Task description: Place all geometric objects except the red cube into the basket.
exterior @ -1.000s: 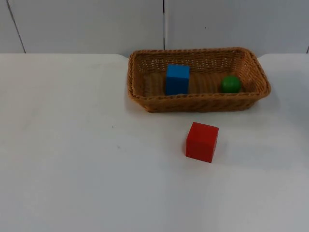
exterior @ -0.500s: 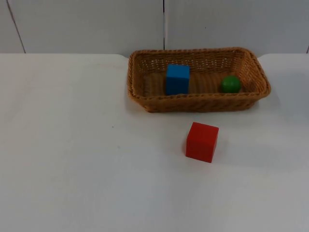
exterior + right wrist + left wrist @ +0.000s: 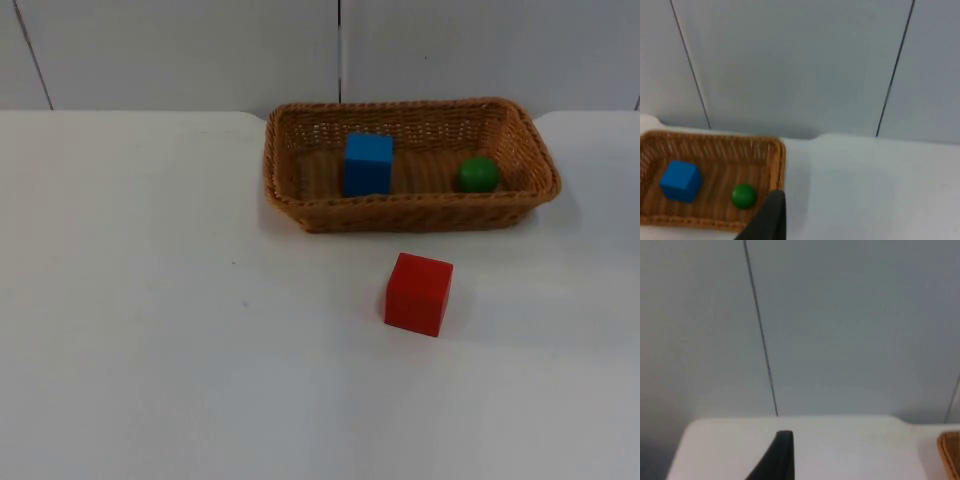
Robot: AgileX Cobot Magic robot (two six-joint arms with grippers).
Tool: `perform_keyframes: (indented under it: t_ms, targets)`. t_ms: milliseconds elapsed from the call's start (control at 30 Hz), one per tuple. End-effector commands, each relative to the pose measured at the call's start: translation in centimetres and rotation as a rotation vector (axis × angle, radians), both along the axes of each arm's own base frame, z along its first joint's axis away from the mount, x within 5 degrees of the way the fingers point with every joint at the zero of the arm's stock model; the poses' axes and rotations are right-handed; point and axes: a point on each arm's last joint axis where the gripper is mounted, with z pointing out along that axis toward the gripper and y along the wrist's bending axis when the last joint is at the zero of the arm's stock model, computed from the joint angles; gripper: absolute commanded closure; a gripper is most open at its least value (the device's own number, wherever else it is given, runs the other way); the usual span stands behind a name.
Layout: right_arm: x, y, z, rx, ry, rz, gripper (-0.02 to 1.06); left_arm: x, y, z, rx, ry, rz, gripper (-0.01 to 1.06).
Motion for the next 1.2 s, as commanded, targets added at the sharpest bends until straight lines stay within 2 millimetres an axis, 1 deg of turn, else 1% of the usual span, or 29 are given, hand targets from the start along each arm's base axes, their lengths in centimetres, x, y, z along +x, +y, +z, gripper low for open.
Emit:
perform_keyframes:
  t_ms: [0,67,100,133,167,200,267,300,367,400,433,467,500,533,600,633,667,767,800,867,900,933,967,1000,1033,1100,1167]
  targets:
    - [-3.7,-0.1,1.3,-0.002,-0.062,-0.016,-0.01,-3.2,0.7,0.4,0.024,-0.074,0.017,0.00]
    - [-7.2,-0.4,2.2,-0.036,-0.132,-0.030,-0.01,-6.5,1.3,0.7,0.043,-0.151,0.031,0.00]
    - [-8.5,-0.6,2.5,-0.060,-0.157,-0.041,-0.01,-8.0,1.6,0.7,0.061,-0.180,0.041,0.00]
    - [-8.5,-0.6,2.5,-0.060,-0.157,-0.041,-0.01,-8.0,1.6,0.7,0.061,-0.180,0.041,0.00]
    - [-10.0,-0.8,2.7,-0.093,-0.186,-0.059,-0.01,-10.0,2.0,1.0,0.086,-0.225,0.053,0.00]
    - [-11.4,-1.0,2.8,-0.112,-0.212,-0.072,-0.01,-11.6,2.5,1.1,0.115,-0.239,0.073,0.00]
    - [-13.7,-1.1,2.7,-0.113,-0.232,-0.082,-0.01,-14.0,3.1,1.4,0.135,-0.275,0.109,0.00]
    - [-13.7,-1.1,2.7,-0.113,-0.232,-0.082,-0.01,-14.0,3.1,1.4,0.135,-0.275,0.109,0.00]
    - [-16.0,-1.2,2.4,-0.127,-0.260,-0.084,-0.01,-17.0,3.6,1.7,0.145,-0.335,0.126,0.00]
    - [-16.7,-1.3,2.4,-0.134,-0.273,-0.084,-0.01,-18.2,3.8,1.7,0.145,-0.370,0.139,0.00]
    - [-17.5,-1.3,2.3,-0.149,-0.297,-0.085,-0.01,-19.2,4.0,1.6,0.146,-0.393,0.161,0.00]
    - [-17.5,-1.3,2.3,-0.149,-0.297,-0.085,-0.01,-19.2,4.0,1.6,0.146,-0.393,0.161,0.00]
    - [-18.4,-1.3,2.3,-0.159,-0.321,-0.086,-0.01,-20.4,4.1,1.4,0.152,-0.409,0.199,0.00]
    - [-19.1,-1.3,2.2,-0.157,-0.338,-0.092,-0.01,-21.6,4.0,1.2,0.163,-0.431,0.229,0.00]
    - [-20.6,-1.2,1.9,-0.177,-0.367,-0.107,-0.01,-23.5,3.2,0.7,0.136,-0.473,0.218,0.00]
    - [-20.6,-1.2,1.9,-0.177,-0.367,-0.107,-0.01,-23.5,3.2,0.7,0.136,-0.473,0.218,0.00]
    - [-21.3,-1.1,1.7,-0.187,-0.379,-0.108,-0.01,-24.1,2.8,0.6,0.143,-0.488,0.203,0.00]
    - [-23.6,-0.9,1.0,-0.202,-0.429,-0.100,-0.01,-24.9,2.3,0.3,0.185,-0.504,0.163,0.00]
    - [-23.6,-0.9,1.0,-0.202,-0.429,-0.100,-0.01,-24.9,2.3,0.3,0.185,-0.504,0.163,0.00]
    - [-25.8,-0.8,0.2,-0.189,-0.474,-0.094,-0.01,-26.1,2.0,0.1,0.137,-0.536,0.131,0.00]
    - [-26.7,-0.7,-0.2,-0.183,-0.496,-0.092,-0.01,-26.9,1.9,-0.2,0.142,-0.542,0.123,0.00]
    - [-26.8,-0.7,-0.4,-0.176,-0.489,-0.086,-0.01,-27.5,1.9,-0.4,0.147,-0.545,0.123,0.00]
    - [-26.8,-0.7,-0.4,-0.176,-0.489,-0.086,-0.01,-27.5,1.9,-0.4,0.147,-0.545,0.123,0.00]
    - [-26.9,-0.6,-0.5,-0.164,-0.472,-0.073,-0.01,-27.9,1.9,-0.7,0.146,-0.539,0.124,0.00]
    - [-27.2,-0.4,-0.7,-0.152,-0.441,-0.057,-0.01,-27.9,1.9,-0.9,0.143,-0.508,0.126,0.00]
    - [-27.6,-0.1,-0.5,-0.134,-0.446,0.009,-0.01,-28.5,2.0,-1.5,0.134,-0.408,0.117,0.00]
    - [-27.9,0.0,-0.5,-0.128,-0.443,0.020,-0.01,-28.6,2.0,-1.6,0.145,-0.385,0.094,0.00]
